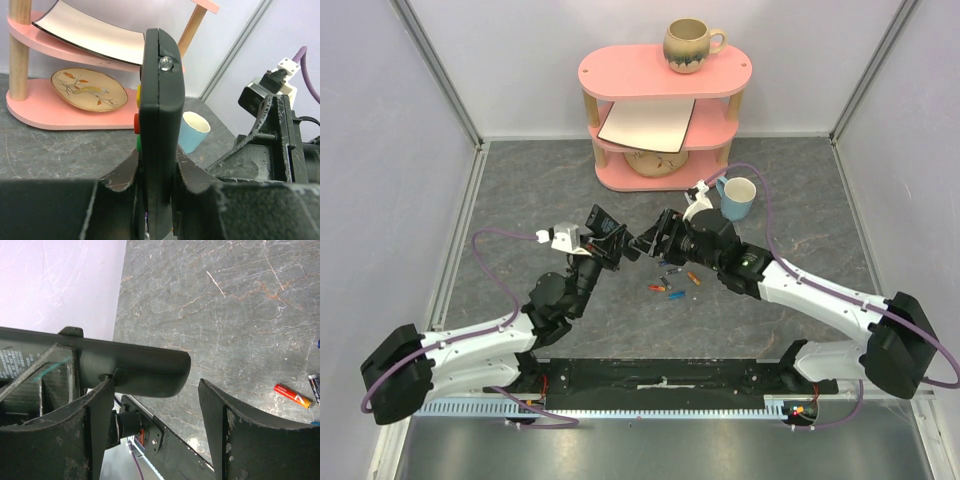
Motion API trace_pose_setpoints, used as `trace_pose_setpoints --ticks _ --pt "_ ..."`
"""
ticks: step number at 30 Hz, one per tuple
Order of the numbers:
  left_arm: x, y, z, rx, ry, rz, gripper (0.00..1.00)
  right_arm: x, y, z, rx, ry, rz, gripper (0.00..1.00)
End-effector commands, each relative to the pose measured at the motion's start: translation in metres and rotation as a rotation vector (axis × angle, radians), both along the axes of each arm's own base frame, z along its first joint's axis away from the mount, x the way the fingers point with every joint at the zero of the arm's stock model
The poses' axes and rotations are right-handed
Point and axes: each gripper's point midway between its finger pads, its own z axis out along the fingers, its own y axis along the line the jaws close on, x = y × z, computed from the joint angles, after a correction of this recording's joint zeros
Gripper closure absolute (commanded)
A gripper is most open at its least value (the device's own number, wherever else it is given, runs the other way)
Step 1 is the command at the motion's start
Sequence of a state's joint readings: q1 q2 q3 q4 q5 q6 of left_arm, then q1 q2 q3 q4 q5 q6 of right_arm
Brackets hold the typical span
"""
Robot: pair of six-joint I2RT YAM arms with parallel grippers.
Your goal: Load the batteries into the remote control
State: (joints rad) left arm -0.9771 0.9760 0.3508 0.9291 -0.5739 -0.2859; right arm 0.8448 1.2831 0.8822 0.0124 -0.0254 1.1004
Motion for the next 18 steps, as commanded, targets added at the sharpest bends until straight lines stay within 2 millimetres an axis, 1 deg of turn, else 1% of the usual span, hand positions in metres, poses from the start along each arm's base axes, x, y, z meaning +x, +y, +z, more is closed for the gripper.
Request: trace_pose_setpoints --ticks 1,3,9,11,12,14,15,16,18 --pt "-0.009 0.026 0.088 -0.259 -0.172 0.029 0.98 -0.018 -0.018 -0.042 -0.133 0.080 0.016 0.26" --pt "-0.007 0.030 0.088 -0.262 -0.174 0.040 0.98 -0.018 -0.019 -0.041 -0.132 0.076 0.016 0.26" --pt "-0.006 0.032 0.084 -0.262 -0.162 0.040 0.98 -0.019 -0.022 -0.039 -0.130 0.071 0.010 0.26" --pt "-0.005 0.033 0.082 -0.263 -0.153 0.043 0.98 -0.019 -0.023 -0.033 -0.120 0.055 0.007 0.25" --pt "-0.005 0.033 0.079 -0.260 -0.146 0.041 0.98 -0.019 -0.023 -0.030 -0.116 0.046 0.007 0.25" --pt "-0.005 0.034 0.077 -0.270 -0.130 0.041 0.98 -0.019 -0.025 -0.012 -0.093 -0.015 0.018 0.23" --pt "-0.003 0.033 0.070 -0.250 -0.105 0.042 0.98 -0.020 -0.027 -0.007 -0.085 -0.037 0.022 0.20" --pt "-0.005 0.034 0.071 -0.274 -0.091 0.033 0.98 -0.022 -0.031 0.006 -0.075 -0.088 0.033 0.19" --pt "-0.006 0.031 0.063 -0.274 -0.051 0.009 0.98 -0.021 -0.039 0.017 -0.086 -0.147 0.020 0.16"
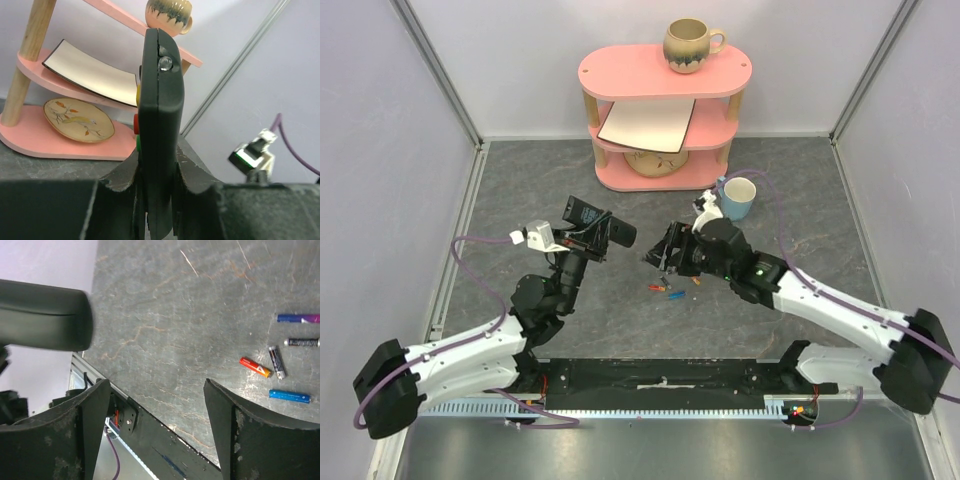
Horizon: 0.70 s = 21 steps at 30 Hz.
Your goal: Load the batteries into the remote control
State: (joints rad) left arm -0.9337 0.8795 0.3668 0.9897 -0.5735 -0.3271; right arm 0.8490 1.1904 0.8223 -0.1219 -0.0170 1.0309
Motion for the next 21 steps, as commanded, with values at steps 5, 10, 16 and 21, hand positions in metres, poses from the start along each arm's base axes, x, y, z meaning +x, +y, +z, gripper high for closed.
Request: trace_pose_setpoints --ticks 5,10,16,21 --pt "-0.019 -0.002 -0.001 -0.133 0.139 -0.160 0.98 0.003 -0.053 0.052 -0.030 -0.300 -0.097 0.14" --pt "-0.048 -0.033 -0.004 -0.077 0.217 -0.436 0.98 0.005 -0.089 0.046 -0.094 -0.388 -0.197 0.14" --pt "-0.076 -0.054 -0.009 -0.006 0.237 -0.688 0.98 0.015 -0.107 0.039 -0.180 -0.440 -0.261 0.12" --pt "-0.077 -0.056 -0.006 -0.012 0.183 -0.807 0.98 0.018 -0.106 0.031 -0.222 -0.438 -0.255 0.10"
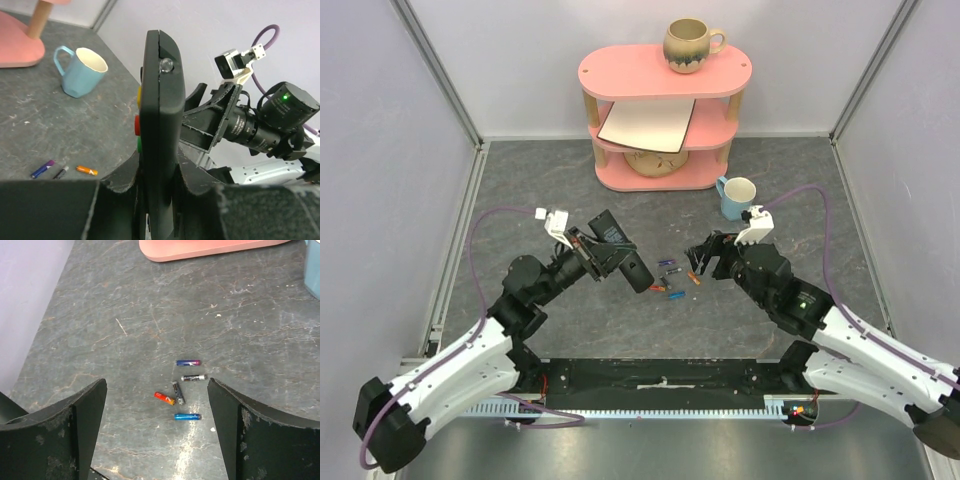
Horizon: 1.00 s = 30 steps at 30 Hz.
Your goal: Load the batteries into the remote control
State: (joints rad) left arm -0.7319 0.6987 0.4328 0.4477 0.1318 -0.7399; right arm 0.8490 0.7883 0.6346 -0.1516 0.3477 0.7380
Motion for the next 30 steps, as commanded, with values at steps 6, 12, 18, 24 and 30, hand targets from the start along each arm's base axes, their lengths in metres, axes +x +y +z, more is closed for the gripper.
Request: trace_pose_setpoints --ticks 6,12,18,24,30 --pt "-0.025 -0.018 0.003 -0.145 0.030 -0.436 0.98 0.011 -0.007 -0.006 -0.091 -0.052 -0.028 0.10" --pt "-0.046 -0.025 0.018 -0.148 -0.103 -0.632 0.98 0.005 -0.007 -0.014 -0.118 -0.070 0.017 0.10" --pt "-0.060 -0.022 0.025 -0.093 -0.236 -0.661 0.98 0.002 -0.008 -0.018 -0.153 -0.089 0.048 0.10" --pt "-0.053 -0.026 0.016 0.063 -0.346 -0.551 0.98 0.002 -0.005 -0.013 -0.151 -0.105 0.061 0.09" --pt "-0.052 -0.023 0.017 0.113 -0.408 -0.514 0.98 0.004 0.000 -0.010 -0.144 -0.094 0.069 0.09"
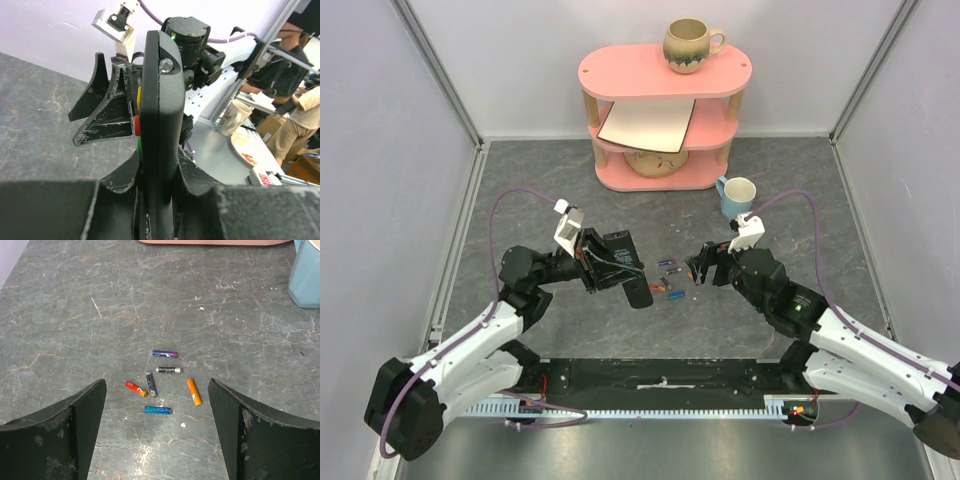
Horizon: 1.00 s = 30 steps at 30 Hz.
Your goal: Load the batteries into the remote control
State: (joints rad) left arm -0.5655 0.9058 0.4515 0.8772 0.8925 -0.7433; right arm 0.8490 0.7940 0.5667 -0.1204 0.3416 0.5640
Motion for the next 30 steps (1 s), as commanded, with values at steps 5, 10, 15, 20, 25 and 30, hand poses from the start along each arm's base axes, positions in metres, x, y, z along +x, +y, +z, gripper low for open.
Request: trace_pose_setpoints --ticks 5,10,15,20,25,30 --pt "0.008 -0.002 -0.001 0.056 -0.147 0.071 0.98 0.004 0.009 0.020 0.040 -0.040 0.019 0.09" --pt "0.009 -0.002 -0.002 0.062 -0.156 0.086 0.98 0.002 0.012 0.021 0.056 -0.032 0.030 0.09" --pt "0.013 -0.003 -0.003 0.064 -0.145 0.101 0.98 -0.004 0.029 0.029 0.102 -0.027 0.117 0.09" --pt "0.015 -0.003 -0.002 0.063 -0.138 0.108 0.98 -0.013 0.047 0.042 0.123 -0.022 0.223 0.09" --pt "0.017 -0.003 -0.001 0.058 -0.138 0.124 0.98 -0.022 0.053 0.047 0.151 -0.020 0.279 0.09" --pt "0.022 -0.003 0.000 0.056 -0.141 0.147 0.98 -0.039 0.065 0.059 0.198 -0.053 0.405 0.09"
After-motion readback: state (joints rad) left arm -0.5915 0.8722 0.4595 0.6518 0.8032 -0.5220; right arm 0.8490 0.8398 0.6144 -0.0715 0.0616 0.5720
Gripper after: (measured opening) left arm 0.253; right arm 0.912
